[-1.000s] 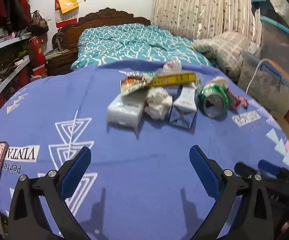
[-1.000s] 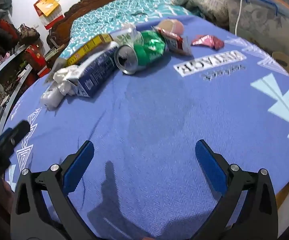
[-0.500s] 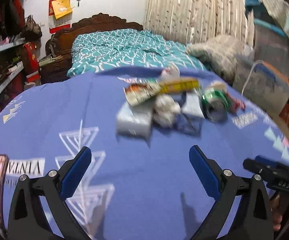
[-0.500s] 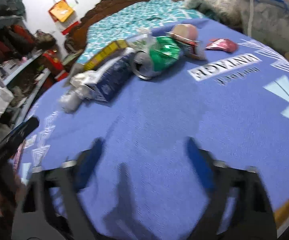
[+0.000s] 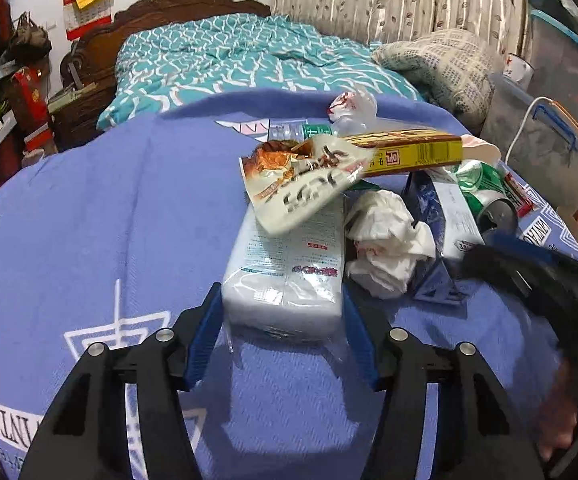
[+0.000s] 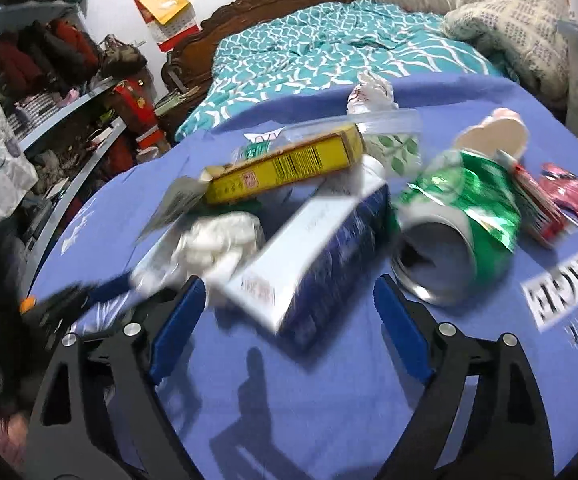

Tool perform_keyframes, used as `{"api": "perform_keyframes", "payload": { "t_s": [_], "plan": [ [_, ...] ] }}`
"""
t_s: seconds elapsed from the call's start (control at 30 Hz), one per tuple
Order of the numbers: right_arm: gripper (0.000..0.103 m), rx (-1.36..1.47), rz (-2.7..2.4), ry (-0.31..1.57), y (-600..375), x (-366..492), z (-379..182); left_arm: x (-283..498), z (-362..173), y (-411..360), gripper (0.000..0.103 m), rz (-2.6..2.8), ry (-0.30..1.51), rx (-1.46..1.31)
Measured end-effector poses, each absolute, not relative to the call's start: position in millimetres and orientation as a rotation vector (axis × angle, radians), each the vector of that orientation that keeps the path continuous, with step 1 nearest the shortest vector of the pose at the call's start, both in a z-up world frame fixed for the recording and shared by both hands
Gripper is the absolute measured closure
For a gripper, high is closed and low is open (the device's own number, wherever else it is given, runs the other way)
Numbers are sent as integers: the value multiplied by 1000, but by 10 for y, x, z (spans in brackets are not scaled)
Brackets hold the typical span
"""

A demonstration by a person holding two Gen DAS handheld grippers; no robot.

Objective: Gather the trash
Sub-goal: 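Grasp the white tissue pack with the left tool while the right tool grasps the white milk carton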

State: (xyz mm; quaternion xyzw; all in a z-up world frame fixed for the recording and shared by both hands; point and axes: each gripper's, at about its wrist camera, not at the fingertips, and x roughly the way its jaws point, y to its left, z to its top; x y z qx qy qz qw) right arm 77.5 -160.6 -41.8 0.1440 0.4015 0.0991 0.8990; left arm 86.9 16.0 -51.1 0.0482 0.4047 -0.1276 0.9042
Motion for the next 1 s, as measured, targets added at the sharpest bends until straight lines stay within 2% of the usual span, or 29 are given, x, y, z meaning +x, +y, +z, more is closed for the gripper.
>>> {"api": "perform_keyframes", "payload": {
  "t_s": [0.03,0.1,0.23,0.43,0.5,0.53,0.6,0.63,0.7,0.8,0.83,0.87,0.9,1.0],
  "plan": [
    [19,314,200,844,-1629,835,-445,805,-504,187,49,-268,831,105],
    [30,388,228,886,-1695,946,-549,653,-491,265,49,-288,829,98],
    [45,385,288,891,-1759,790,-511,307,-434,512,49,-333,814,54],
    [49,266,274,882,-1972,114,-420,-157,-471,575,44,-443,839,26],
    [46,217,220,855,-2058,-85,-355,-209,-489,570,36,-411,851,29],
    [35,211,200,845,-2086,-131,-342,-217,-486,560,25,-391,847,28],
    [18,221,184,805,-2130,-214,-300,-216,-454,507,18,-363,817,38],
    [14,218,177,795,-2131,-238,-293,-201,-436,464,12,-344,804,53],
    [14,203,173,796,-2068,-189,-333,-154,-403,404,9,-308,784,85],
    [14,169,183,800,-1950,-65,-415,-79,-428,242,10,-251,776,180],
    [17,140,177,809,-1892,3,-468,-42,-447,207,15,-234,778,204],
    [27,127,179,827,-1850,43,-515,-29,-475,205,40,-227,789,221],
    [48,139,212,870,-1842,92,-569,-20,-501,216,47,-238,809,221],
    [49,189,279,831,-1935,-84,-500,-138,-350,424,49,-282,779,131]
  ]
}}
